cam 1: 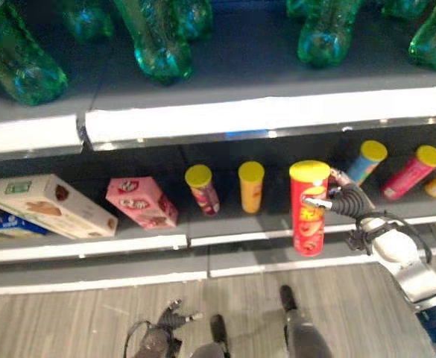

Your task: Put the goods on the table back onto the shelves and tidy them up.

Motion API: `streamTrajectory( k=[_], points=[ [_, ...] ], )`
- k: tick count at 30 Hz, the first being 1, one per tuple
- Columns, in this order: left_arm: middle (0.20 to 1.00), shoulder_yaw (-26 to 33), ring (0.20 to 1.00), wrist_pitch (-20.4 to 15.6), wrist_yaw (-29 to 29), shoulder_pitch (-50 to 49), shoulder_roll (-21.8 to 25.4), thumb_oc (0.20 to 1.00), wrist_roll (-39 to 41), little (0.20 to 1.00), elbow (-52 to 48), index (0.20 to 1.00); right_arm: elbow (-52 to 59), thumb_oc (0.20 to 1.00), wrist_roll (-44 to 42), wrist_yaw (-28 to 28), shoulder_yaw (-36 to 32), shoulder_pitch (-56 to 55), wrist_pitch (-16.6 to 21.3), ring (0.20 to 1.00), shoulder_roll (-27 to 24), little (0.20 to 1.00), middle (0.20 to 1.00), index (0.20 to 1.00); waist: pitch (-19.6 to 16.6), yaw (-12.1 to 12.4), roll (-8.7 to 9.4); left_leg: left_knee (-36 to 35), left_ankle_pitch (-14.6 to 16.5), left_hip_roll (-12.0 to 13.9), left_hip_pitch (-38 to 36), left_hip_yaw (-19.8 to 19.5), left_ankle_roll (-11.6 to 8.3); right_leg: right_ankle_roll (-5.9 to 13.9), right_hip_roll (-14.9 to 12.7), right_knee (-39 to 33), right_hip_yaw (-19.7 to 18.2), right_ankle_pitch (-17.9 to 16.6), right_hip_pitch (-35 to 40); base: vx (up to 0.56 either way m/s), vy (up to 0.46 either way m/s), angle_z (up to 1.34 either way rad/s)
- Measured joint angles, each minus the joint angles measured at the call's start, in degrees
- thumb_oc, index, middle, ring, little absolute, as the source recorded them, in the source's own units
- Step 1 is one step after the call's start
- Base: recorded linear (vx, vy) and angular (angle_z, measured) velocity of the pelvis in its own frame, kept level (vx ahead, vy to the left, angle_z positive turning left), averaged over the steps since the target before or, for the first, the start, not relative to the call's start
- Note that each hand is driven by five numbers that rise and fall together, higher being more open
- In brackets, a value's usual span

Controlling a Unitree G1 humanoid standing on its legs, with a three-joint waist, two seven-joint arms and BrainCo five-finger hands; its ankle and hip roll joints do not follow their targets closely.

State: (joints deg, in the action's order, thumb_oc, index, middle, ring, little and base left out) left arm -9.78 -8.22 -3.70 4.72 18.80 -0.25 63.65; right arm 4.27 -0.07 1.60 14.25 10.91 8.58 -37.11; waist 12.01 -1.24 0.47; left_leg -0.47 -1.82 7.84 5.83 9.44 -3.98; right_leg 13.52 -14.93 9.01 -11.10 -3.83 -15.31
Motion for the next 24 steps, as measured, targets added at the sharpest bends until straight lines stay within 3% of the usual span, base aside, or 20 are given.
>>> streamTrajectory(
  k=[1,3,4,6,8,11,12,15,18,21,22,24],
  points=[
    [1.000,0.01,1.000,0.19,-0.06,-0.55,1.30,1.000,0.04,1.000,0.26,1.000,1.87,0.200,-0.01,0.29,0.04,0.45,0.15,0.200,0.06,0.200,0.200,0.200,-0.37,0.29,1.54,-1.47,-1.06,0.15,-0.66,-0.65,-0.56,0.31,-1.78,-6.27,1.79,-0.16,4.73,0.09,-0.274,-0.10],
    [1.000,0.44,1.000,0.23,-0.27,-2.72,3.45,1.000,0.14,1.000,0.28,1.000,2.70,0.200,-0.04,0.30,0.04,1.90,0.99,0.200,0.15,0.200,0.200,0.200,-1.44,1.63,4.64,-4.76,-3.39,-0.34,-2.25,-0.97,-2.59,0.30,-0.35,-13.98,6.68,-0.10,13.42,0.05,-0.189,0.28],
    [1.000,1.53,1.000,0.74,-0.53,-3.04,1.51,1.000,0.36,1.000,0.15,1.000,2.47,0.200,-0.04,0.25,-0.72,2.49,0.90,0.200,-0.89,0.200,0.200,0.200,-0.70,1.26,2.26,-5.14,-4.31,1.66,-2.34,-2.29,-3.35,0.34,2.04,-15.19,8.85,0.28,15.05,0.03,-0.085,0.50],
    [1.000,-0.99,1.000,0.96,-0.31,-4.72,-2.94,1.000,0.52,1.000,-0.53,1.000,2.44,0.200,-0.14,0.44,-1.21,1.68,0.80,0.200,-2.63,0.200,0.200,0.200,-1.37,0.98,-1.68,-5.15,-4.27,4.94,-1.27,-2.93,-3.43,-1.45,5.11,-15.21,9.70,1.07,14.71,0.04,-0.068,0.30],
    [1.000,-3.27,1.000,1.19,0.56,-6.64,-7.03,1.000,-0.60,1.000,-0.68,1.000,2.26,0.200,-0.14,0.95,-0.98,1.11,0.27,0.200,-4.81,0.200,0.200,0.200,-2.03,-0.34,-4.63,-5.11,-4.40,6.30,-1.00,-4.15,-3.26,-2.59,6.84,-15.15,10.52,1.07,14.57,0.01,-0.001,-0.04],
    [1.000,-3.09,1.000,0.87,0.55,-6.10,-6.44,1.000,-0.66,1.000,-1.29,1.000,2.24,0.200,-0.17,1.10,-0.73,0.09,0.20,0.200,-5.73,0.200,0.200,0.200,-3.08,-2.64,-6.21,-5.14,-4.62,5.49,-1.33,-3.97,-3.92,-2.55,6.44,-15.03,9.79,0.79,14.52,0.03,0.027,-0.10],
    [1.000,-2.73,1.000,0.77,0.52,-6.07,-6.34,1.000,-0.74,1.000,-1.91,1.000,2.08,0.200,-0.19,1.13,-0.05,0.07,0.20,0.200,-4.84,0.200,0.200,0.200,-3.02,-3.09,-5.68,-5.14,-4.67,4.61,-1.41,-3.80,-4.67,-2.19,5.48,-15.00,9.34,0.91,14.35,-0.06,0.044,-0.07],
    [1.000,-2.75,1.000,0.56,0.23,-5.84,-5.58,1.000,-0.73,1.000,-2.24,1.000,1.13,0.200,0.00,0.35,0.94,1.79,0.25,0.200,-3.87,0.200,0.200,0.200,-2.02,-2.73,-5.09,-4.84,-5.00,2.55,0.97,-3.67,-4.49,-1.05,3.43,-14.90,8.88,0.45,11.70,-0.14,0.037,0.00],
    [1.000,-3.30,1.000,0.49,-0.40,-5.25,-4.17,1.000,-0.52,1.000,-2.96,1.000,-1.00,0.200,2.65,-2.47,2.15,7.38,0.21,0.200,-3.40,0.200,0.200,0.200,0.94,-2.24,-6.17,-4.81,-6.46,1.53,5.47,-3.65,-4.07,-0.29,2.46,-14.86,8.43,-0.57,7.04,-0.12,0.030,0.00],
    [1.000,-3.46,1.000,0.02,-0.95,-2.59,-3.96,1.000,-0.41,1.000,-4.41,1.000,-1.03,0.200,7.04,-6.04,2.04,15.09,-0.21,0.200,-3.97,0.200,0.200,0.200,7.59,-0.91,-9.26,-4.81,-7.44,0.50,8.08,-3.90,-3.29,0.14,1.54,-14.86,8.18,-1.84,4.69,-0.04,0.007,0.07],
    [1.000,-3.36,1.000,-0.02,-1.11,-2.96,-3.90,1.000,0.00,1.000,-5.13,1.000,-1.01,0.200,7.74,-6.70,2.11,15.59,-0.37,0.200,-3.91,0.200,0.200,0.200,8.38,0.41,-10.39,-4.82,-7.44,0.32,8.34,-3.95,-3.30,0.28,1.34,-14.88,8.33,-1.72,4.59,-0.06,0.007,0.13],
    [1.000,-3.39,1.000,-0.44,-1.73,-3.94,-3.50,1.000,0.15,1.000,-6.87,1.000,-0.94,0.200,10.67,-8.76,1.82,17.22,-0.37,0.200,-4.63,0.200,0.200,0.200,9.55,0.81,-10.83,-4.82,-7.48,-0.02,9.20,-4.67,-3.30,0.39,1.12,-14.86,9.13,-1.54,4.15,-0.04,0.009,0.15]
  ],
)
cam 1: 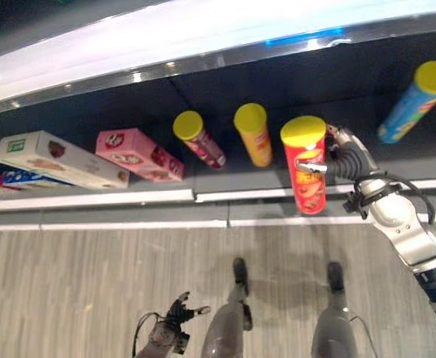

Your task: Put the goods on the table back onto the shelves and tidy them up.

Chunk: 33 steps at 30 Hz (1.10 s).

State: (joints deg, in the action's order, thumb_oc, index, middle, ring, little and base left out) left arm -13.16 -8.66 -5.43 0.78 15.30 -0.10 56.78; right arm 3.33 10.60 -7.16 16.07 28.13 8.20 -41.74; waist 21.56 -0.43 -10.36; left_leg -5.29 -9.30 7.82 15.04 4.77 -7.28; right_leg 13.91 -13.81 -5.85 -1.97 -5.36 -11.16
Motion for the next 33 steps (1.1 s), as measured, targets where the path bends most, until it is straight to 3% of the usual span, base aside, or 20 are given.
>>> streamTrajectory(
  k=[7,13,18,22,33],
  points=[
    [1.000,-0.05,1.000,-0.81,-0.52,1.21,0.04,1.000,0.00,1.000,-1.08,1.000,-0.02,0.200,3.27,-3.70,-0.44,2.14,-0.01,0.200,-0.42,0.200,0.200,0.200,0.92,-0.58,0.58,0.01,0.01,-0.36,0.92,-0.15,-0.02,0.16,-0.40,0.01,0.27,0.23,-0.69,0.00,0.002,0.02],
    [1.000,-0.07,1.000,-1.28,-1.01,1.84,0.27,1.000,0.00,1.000,-3.29,1.000,-0.04,0.200,14.64,-9.57,-3.03,2.40,-0.26,0.200,-1.63,0.200,0.200,0.200,1.06,-1.00,0.47,-0.01,0.06,-0.34,0.96,-0.03,-0.06,0.17,-0.41,-0.01,0.11,0.33,-0.94,0.00,-0.002,-0.02],
    [1.000,-1.08,1.000,-1.34,-1.50,1.90,0.29,1.000,0.00,1.000,-3.66,1.000,-0.02,0.200,23.11,-14.22,-3.94,2.77,-1.42,0.200,-0.85,0.200,0.200,0.200,1.78,-0.99,-1.13,0.00,0.01,-0.56,2.33,0.84,0.00,0.13,-0.69,0.01,-0.91,0.01,-2.98,-0.01,0.004,-0.07],
    [1.000,-1.15,1.000,-1.84,-2.80,2.41,0.39,1.000,0.00,1.000,-4.40,1.000,-0.03,0.200,23.36,-16.15,-3.71,3.59,-2.36,0.200,0.18,0.200,0.200,0.200,2.51,-0.97,-2.96,0.00,-0.01,-0.60,3.07,0.98,0.01,0.17,-0.73,0.02,-1.01,-0.17,-3.76,0.00,-0.002,-0.02],
    [1.000,-1.19,1.000,-2.44,-3.14,2.71,0.40,1.000,0.00,1.000,-2.55,1.000,-0.02,0.200,23.31,-16.70,-1.72,7.43,-2.77,0.200,-0.11,0.200,0.200,0.200,2.49,-0.94,-3.04,0.00,-0.10,-0.53,5.27,-0.12,0.06,0.18,-0.58,0.02,0.07,-0.13,-5.24,0.00,-0.008,0.03]
  ],
)
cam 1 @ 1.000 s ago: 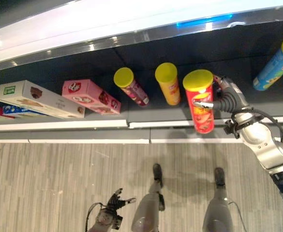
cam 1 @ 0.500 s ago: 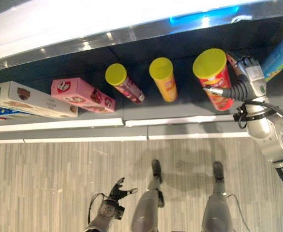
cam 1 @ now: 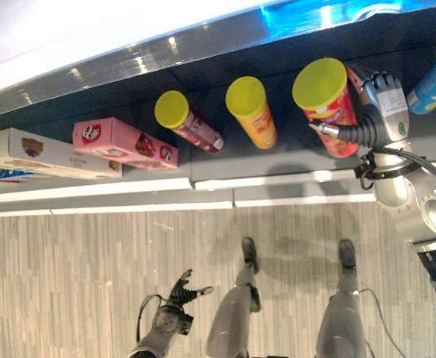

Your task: Put the goods on the table back onto the shelves and tidy them up.

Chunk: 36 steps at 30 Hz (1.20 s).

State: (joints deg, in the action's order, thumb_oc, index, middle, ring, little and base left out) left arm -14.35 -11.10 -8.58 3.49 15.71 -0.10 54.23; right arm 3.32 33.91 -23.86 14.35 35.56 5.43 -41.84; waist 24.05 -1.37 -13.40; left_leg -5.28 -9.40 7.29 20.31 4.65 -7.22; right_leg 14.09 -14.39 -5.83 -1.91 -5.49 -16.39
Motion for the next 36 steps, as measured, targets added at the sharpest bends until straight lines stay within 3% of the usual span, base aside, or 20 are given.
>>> streamTrajectory(
  k=[10,22,36],
  points=[
    [1.000,-0.32,1.000,0.03,-0.83,2.82,0.00,1.000,0.01,1.000,0.47,1.000,-0.35,0.200,0.01,-1.46,0.04,0.59,-0.28,0.200,0.05,0.200,0.200,0.200,0.33,0.12,1.14,0.01,-0.27,-0.10,2.87,-0.53,0.05,-0.02,0.02,0.02,0.61,-0.02,-2.34,0.01,-0.002,0.03],
    [1.000,-5.66,1.000,-0.73,-1.72,7.03,0.17,1.000,-0.08,1.000,-4.08,1.000,-2.20,0.200,1.24,-2.46,2.57,0.45,-0.48,0.200,0.20,0.200,0.200,0.200,0.23,-0.18,1.53,0.02,-0.36,-0.09,4.05,-0.48,0.12,-0.10,0.07,0.03,0.49,-0.11,-3.58,0.00,0.000,0.00],
    [1.000,-5.50,1.000,-0.83,-2.39,7.37,0.17,1.000,-0.03,1.000,-2.10,1.000,-3.75,0.200,2.16,-3.42,4.53,0.64,-0.46,0.200,1.97,0.200,0.200,0.200,0.32,-0.09,2.43,0.02,-0.44,-0.08,4.60,-0.44,0.22,-0.11,0.07,0.03,0.50,-0.14,-4.21,0.00,0.000,0.00]
  ],
)
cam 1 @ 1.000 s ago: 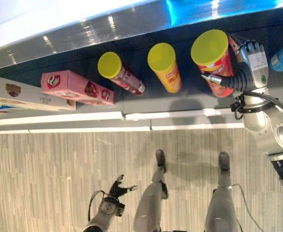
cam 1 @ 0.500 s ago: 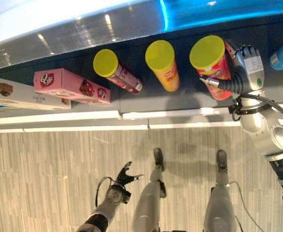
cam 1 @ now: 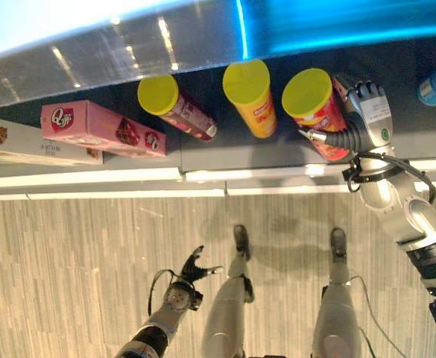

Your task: Put the goods on the table back onto the shelves and tidy them up.

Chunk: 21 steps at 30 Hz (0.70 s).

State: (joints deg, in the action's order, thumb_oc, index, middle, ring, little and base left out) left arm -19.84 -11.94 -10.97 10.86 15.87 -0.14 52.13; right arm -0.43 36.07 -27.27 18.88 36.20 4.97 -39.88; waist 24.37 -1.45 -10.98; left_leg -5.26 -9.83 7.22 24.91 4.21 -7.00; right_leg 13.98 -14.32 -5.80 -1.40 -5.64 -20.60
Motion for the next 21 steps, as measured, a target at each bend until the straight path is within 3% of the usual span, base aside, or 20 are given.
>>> streamTrajectory(
  k=[8,15,21],
  points=[
    [1.000,-0.02,1.000,-0.01,-0.05,0.06,0.00,1.000,0.00,1.000,0.68,1.000,-0.74,0.200,0.01,-1.12,1.76,0.58,0.46,0.200,0.39,0.200,0.200,0.200,-0.02,-0.16,0.07,0.00,0.00,0.04,0.22,0.10,0.00,0.00,0.03,0.00,-0.19,0.00,-0.38,0.00,0.000,0.00],
    [1.000,-1.87,1.000,0.12,-0.23,3.30,0.07,1.000,-0.28,1.000,2.26,1.000,-1.78,0.200,-0.01,-1.40,2.45,3.58,0.60,0.200,0.44,0.200,0.200,0.200,-0.24,-0.18,1.59,0.01,-0.30,0.04,2.41,0.23,0.06,0.04,0.08,0.03,-0.60,-0.50,-2.79,0.00,0.005,-0.01],
    [1.000,-3.33,1.000,-0.12,-0.79,4.96,0.12,1.000,-0.42,1.000,-3.05,1.000,-2.73,0.200,-0.02,-2.25,4.07,4.76,0.47,0.200,0.50,0.200,0.200,0.200,-0.24,-0.16,2.65,0.01,-0.34,0.05,2.74,0.26,0.09,0.04,0.09,0.04,-0.70,-0.56,-3.20,0.00,0.000,0.00]
  ],
)
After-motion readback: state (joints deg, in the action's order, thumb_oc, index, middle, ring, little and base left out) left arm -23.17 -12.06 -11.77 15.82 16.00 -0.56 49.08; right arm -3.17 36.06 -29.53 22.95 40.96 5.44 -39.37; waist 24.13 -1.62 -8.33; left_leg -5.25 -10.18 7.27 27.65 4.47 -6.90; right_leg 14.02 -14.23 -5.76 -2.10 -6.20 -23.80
